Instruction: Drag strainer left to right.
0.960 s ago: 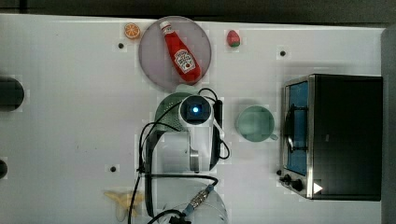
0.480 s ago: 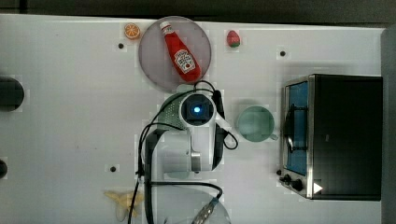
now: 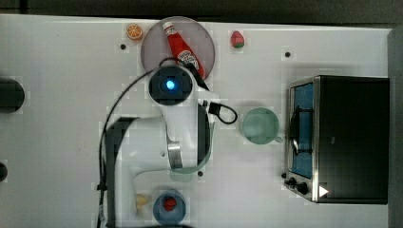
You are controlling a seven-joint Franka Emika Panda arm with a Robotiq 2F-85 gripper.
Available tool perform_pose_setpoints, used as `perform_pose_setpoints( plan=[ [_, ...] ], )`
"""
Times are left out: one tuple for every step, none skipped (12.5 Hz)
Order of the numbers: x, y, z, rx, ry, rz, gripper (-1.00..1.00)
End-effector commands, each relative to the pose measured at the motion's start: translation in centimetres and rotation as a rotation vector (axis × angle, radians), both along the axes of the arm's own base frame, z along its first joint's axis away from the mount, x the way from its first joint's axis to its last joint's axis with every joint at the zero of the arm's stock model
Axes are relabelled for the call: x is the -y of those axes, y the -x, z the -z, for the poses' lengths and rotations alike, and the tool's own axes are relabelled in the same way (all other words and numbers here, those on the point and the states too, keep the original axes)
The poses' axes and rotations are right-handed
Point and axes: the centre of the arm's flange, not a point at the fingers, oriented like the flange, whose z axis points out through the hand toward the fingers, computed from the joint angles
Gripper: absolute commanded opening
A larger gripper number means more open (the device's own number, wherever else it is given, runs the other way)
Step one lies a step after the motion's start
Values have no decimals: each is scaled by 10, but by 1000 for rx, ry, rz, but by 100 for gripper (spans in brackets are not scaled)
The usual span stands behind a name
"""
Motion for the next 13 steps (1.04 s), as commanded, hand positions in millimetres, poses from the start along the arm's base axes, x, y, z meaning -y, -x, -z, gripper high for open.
perform_pose_setpoints(
  plan=[
    [47, -26, -111, 26, 3, -197, 100],
    [58, -34, -143, 47, 9, -282, 100],
    [71, -42, -173, 87, 28, -360, 100],
    [82, -45, -197, 114, 46, -394, 100],
    [86, -44, -215, 114, 46, -389, 100],
    [87, -39, -228, 87, 39, -383, 100],
    [86, -33, -240, 63, 30, -382, 100],
    [88, -29, -249, 47, 26, -376, 100],
    [90, -26, -253, 26, 22, -372, 100],
    [92, -23, -252, 5, 18, -368, 100],
    [91, -22, -251, 2, 12, -372, 100],
    [90, -22, -251, 2, 12, -374, 100],
    [90, -23, -251, 1, 12, -374, 100]
  ],
)
